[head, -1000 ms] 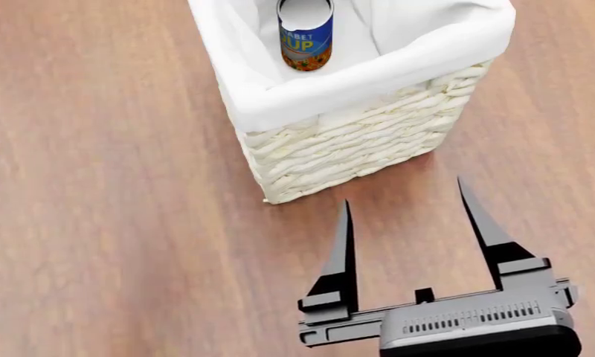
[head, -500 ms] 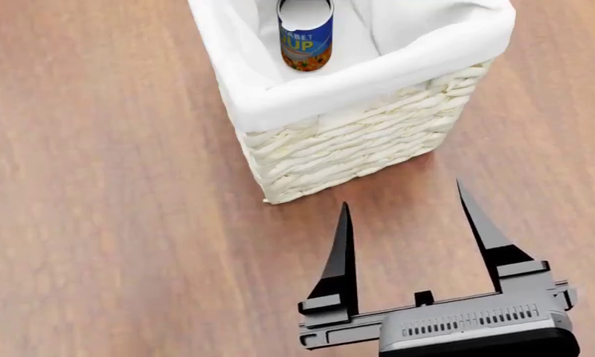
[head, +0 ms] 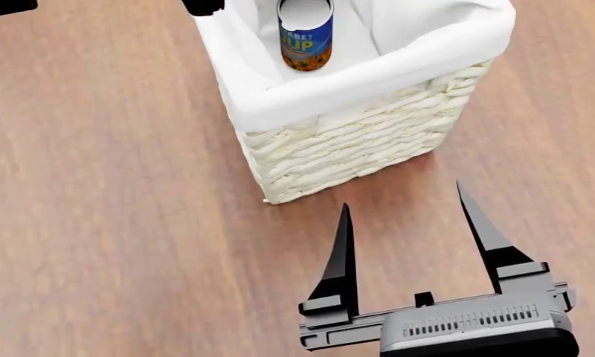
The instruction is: Pick up the alphabet soup and the cream cheese box, and put them in the basket.
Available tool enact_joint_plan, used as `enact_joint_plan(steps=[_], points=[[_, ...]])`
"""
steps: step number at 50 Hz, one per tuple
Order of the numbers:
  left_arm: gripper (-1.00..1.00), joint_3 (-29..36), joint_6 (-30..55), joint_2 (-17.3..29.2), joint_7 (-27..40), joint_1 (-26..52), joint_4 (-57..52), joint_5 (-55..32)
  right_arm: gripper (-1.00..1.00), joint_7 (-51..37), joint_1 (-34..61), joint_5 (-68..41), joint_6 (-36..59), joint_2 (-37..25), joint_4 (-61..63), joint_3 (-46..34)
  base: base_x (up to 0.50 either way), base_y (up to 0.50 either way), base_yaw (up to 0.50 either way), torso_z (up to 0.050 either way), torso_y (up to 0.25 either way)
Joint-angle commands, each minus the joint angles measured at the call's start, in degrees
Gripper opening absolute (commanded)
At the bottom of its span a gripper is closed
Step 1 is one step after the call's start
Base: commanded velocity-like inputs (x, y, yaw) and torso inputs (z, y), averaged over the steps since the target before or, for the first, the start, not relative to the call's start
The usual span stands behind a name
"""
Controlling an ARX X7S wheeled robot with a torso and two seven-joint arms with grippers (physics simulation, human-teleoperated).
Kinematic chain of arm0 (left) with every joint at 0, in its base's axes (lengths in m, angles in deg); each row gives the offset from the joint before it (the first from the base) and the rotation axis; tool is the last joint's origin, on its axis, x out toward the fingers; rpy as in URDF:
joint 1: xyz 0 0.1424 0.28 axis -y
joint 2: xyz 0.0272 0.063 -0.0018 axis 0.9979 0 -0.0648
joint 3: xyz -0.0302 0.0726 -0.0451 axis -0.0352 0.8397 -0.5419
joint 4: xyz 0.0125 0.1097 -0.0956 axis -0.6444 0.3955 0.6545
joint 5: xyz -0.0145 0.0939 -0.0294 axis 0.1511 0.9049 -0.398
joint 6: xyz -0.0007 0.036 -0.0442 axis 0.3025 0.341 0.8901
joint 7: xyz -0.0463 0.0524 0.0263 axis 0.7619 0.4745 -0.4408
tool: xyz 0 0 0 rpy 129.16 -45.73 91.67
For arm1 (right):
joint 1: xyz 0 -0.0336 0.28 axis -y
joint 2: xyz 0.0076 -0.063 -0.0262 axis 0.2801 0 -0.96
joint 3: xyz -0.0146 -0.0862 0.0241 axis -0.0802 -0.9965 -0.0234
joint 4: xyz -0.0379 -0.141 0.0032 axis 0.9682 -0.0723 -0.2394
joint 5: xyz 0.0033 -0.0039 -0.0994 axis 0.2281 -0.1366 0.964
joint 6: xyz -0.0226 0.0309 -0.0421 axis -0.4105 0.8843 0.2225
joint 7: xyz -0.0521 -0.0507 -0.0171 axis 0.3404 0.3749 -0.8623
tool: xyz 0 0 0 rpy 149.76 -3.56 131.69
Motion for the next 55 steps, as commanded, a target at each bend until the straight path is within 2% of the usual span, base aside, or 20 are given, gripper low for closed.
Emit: enact_joint_plan(steps=[1,21,55], points=[[-1.0,0.14,0.7,0.3,-0.61,-0.58,-1.22,-1.3,1.0,0.02,-0.16,0.02,-0.11,0.02,0.05,0.09,0.0,0.0,0.0,0.0,0.0],[-1.0,2.77,-2.51,-0.13,-1.76,-3.46,3.31,1.34,1.0,-0.21,-0.59,0.01,-0.09,-0.42,0.04,0.44,0.0,0.0,0.0,0.001,0.001],[-1.0,3.91,-2.13,1.35,-0.62,-5.5,-0.17,1.17,1.0,-0.42,-0.96,0.25,0.4,-0.67,1.17,0.64,0.0,0.0,0.0,0.0,0.001]])
